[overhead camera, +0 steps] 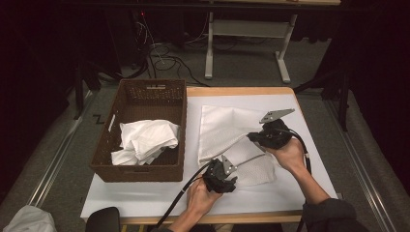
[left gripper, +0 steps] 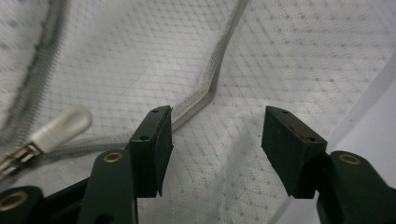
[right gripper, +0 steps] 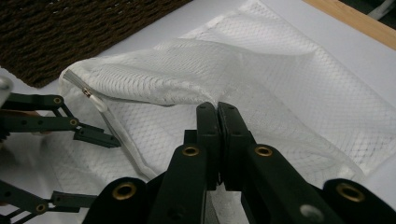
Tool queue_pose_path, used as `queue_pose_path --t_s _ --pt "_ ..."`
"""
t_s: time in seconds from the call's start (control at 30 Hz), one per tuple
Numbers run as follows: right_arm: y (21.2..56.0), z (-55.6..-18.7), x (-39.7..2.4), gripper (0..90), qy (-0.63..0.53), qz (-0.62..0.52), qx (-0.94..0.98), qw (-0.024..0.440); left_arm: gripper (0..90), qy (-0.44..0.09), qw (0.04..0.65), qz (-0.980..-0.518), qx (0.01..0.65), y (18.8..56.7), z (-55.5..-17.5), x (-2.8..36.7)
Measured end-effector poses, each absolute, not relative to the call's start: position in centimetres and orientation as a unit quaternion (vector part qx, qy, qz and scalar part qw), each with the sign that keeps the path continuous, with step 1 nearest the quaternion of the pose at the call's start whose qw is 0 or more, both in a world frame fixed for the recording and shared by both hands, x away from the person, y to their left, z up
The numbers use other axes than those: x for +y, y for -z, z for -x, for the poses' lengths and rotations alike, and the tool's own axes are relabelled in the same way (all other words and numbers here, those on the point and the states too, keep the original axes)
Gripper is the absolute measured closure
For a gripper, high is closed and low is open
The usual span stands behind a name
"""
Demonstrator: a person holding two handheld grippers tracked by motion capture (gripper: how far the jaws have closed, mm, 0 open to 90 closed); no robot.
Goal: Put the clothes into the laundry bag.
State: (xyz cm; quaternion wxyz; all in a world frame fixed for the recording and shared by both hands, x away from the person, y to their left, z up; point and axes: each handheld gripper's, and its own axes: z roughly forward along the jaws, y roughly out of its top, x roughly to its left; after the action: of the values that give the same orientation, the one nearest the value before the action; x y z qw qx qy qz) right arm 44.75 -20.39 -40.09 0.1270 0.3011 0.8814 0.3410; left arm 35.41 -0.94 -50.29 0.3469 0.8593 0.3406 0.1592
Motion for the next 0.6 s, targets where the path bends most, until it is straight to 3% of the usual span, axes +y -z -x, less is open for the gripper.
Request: queue_pose_path --t_s 0.6 --pt "39.9 -45.5 -19.3 89.6 -0.340 -0.294 0.885 0.121 41.3 -0.133 0.368 -0.855 0.339 45.8 -35.2 1.7"
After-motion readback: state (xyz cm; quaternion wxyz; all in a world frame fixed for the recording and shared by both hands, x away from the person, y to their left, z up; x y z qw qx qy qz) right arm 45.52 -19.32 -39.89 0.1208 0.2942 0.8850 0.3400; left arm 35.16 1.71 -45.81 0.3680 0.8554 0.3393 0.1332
